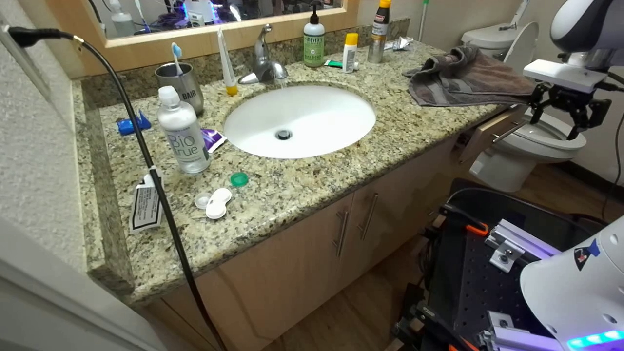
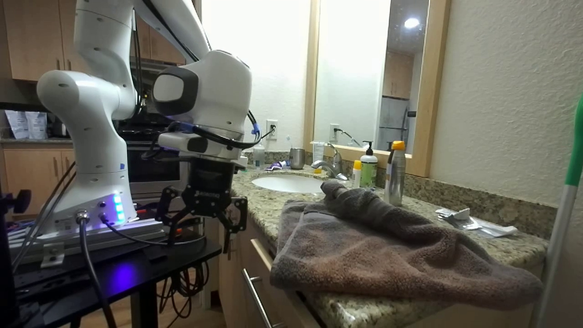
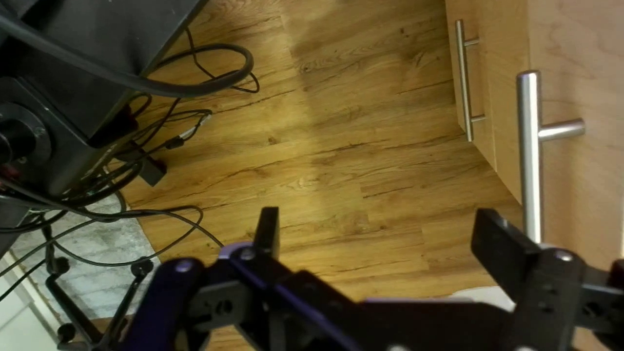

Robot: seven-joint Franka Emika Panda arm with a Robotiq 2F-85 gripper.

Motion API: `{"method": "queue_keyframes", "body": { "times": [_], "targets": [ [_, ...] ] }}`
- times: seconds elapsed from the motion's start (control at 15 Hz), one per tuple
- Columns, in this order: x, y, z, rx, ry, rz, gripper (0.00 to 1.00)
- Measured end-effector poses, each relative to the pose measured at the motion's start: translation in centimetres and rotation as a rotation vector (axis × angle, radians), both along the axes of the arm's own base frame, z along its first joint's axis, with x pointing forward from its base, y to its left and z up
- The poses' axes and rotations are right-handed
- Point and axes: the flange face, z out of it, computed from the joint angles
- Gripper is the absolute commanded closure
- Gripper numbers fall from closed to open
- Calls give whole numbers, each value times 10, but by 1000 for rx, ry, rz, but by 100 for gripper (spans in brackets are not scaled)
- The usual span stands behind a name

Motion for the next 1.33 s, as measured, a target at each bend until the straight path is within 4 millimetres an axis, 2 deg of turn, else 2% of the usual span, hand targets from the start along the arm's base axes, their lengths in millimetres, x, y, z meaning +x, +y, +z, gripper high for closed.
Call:
{"method": "queue_keyframes", "body": {
  "times": [0.27, 0.47, 0.67, 1.0, 1.33],
  "targets": [
    [21, -6, -6, -79, -55, -11, 0],
    [34, -6, -15, -88, -71, 46, 0],
    [32, -4, -27, -61, -62, 94, 0],
    [36, -3, -25, -66, -60, 99, 0],
    [53, -1, -34, -32, -68, 276, 0]
  ]
}}
